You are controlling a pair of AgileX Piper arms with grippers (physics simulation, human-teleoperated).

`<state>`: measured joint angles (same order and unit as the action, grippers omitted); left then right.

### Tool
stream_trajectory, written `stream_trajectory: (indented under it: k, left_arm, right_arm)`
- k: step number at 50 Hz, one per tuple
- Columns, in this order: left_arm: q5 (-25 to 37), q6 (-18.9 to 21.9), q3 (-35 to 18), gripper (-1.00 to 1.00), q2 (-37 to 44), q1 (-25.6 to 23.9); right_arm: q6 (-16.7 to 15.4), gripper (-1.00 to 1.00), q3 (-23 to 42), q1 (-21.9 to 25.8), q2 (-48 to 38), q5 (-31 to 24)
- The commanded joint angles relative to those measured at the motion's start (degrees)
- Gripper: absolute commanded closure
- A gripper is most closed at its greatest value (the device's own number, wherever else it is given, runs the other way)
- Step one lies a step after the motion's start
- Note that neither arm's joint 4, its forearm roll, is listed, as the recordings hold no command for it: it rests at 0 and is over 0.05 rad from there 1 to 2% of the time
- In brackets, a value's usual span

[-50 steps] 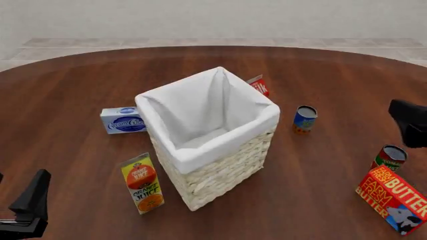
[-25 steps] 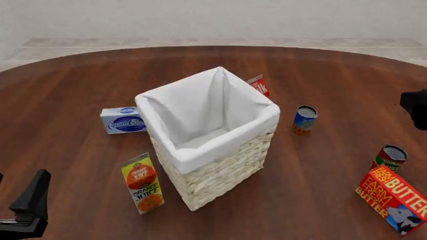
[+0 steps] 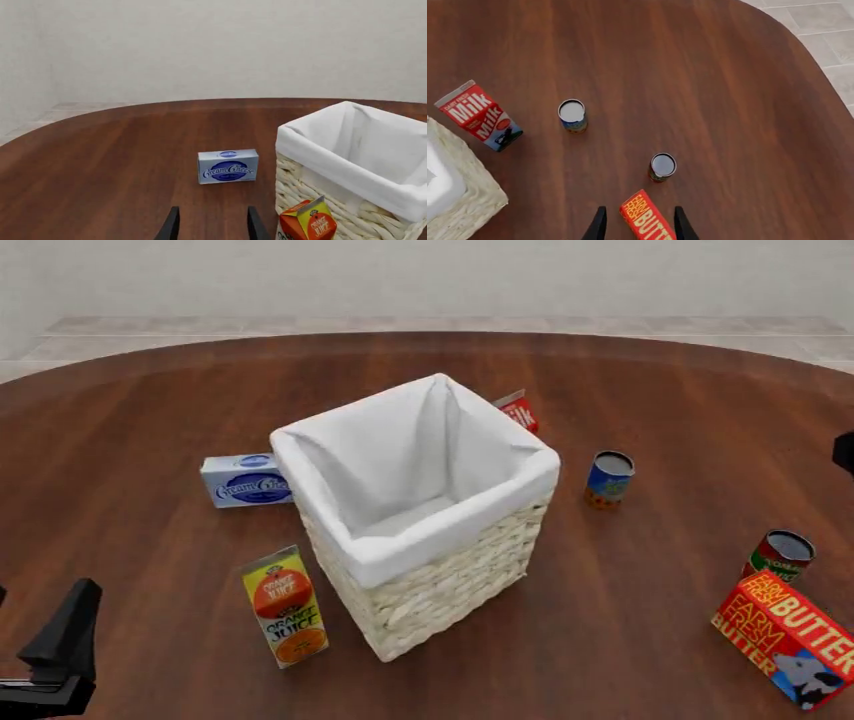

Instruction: Pick up the alphabet soup and the tomato sauce, and put them in the basket.

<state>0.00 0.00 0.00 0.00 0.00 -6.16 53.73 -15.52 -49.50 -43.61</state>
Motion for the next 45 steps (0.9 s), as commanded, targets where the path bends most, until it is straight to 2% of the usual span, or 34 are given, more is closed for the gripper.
stream_trajectory:
  k: [1, 4, 8, 10, 17, 26, 27, 28, 32, 38, 43, 45]
  left_arm:
    - [0.0, 0.0, 0.0, -1.0, 0.0, 0.0]
    - [0.0, 0.0, 0.0, -1.0, 0.0, 0.0]
    - [0.0, 0.0, 0.0, -1.0, 0.0, 0.0]
    - [0.0, 0.0, 0.0, -1.0, 0.0, 0.0]
    - [0.0, 0.0, 0.0, -1.0, 0.0, 0.0]
    - [0.0, 0.0, 0.0, -1.0, 0.0, 0.0]
    - [0.0, 0.0, 0.0, -1.0, 0.0, 0.0]
    - [0.0, 0.0, 0.0, -1.0, 0.0, 0.0]
    - [0.0, 0.0, 0.0, -1.0, 0.0, 0.0]
    - [0.0, 0.0, 0.0, -1.0, 0.0, 0.0]
    - [0.0, 0.0, 0.0, -1.0, 0.0, 0.0]
    - [0.0, 0.0, 0.0, -1.0, 0.0, 0.0]
  right_arm:
    - [0.1, -1.0, 0.37, -4.3, -2.62, -1.53]
    - [-0.42, -1.0, -0.14, -5.12, -2.71, -1.37]
    - [2.63, -1.0, -0.06, -5.19, -3.44, -2.2]
    - [0.08, -1.0, 0.17, -6.93, -3.31, -1.73]
    - [0.15, -1.0, 0.83, -8.3, -4.29, -1.47]
    - [-1.7, -1.0, 0.82, -11.1, -6.66, 0.44]
    - [-1.46, -1.0, 0.73, -11.08, -6.85, 0.49]
    - [0.26, -1.0, 0.52, -10.85, -7.63, 0.24]
    - [1.14, -1.0, 0.38, -10.42, -8.82, -0.09]
    - [0.05, -1.0, 1.12, -10.85, -10.68, -0.44]
    - [2.63, -1.0, 0.87, -9.92, -13.17, -1.57]
    - [1.31, -1.0, 1.14, -10.58, -13.61, -1.45]
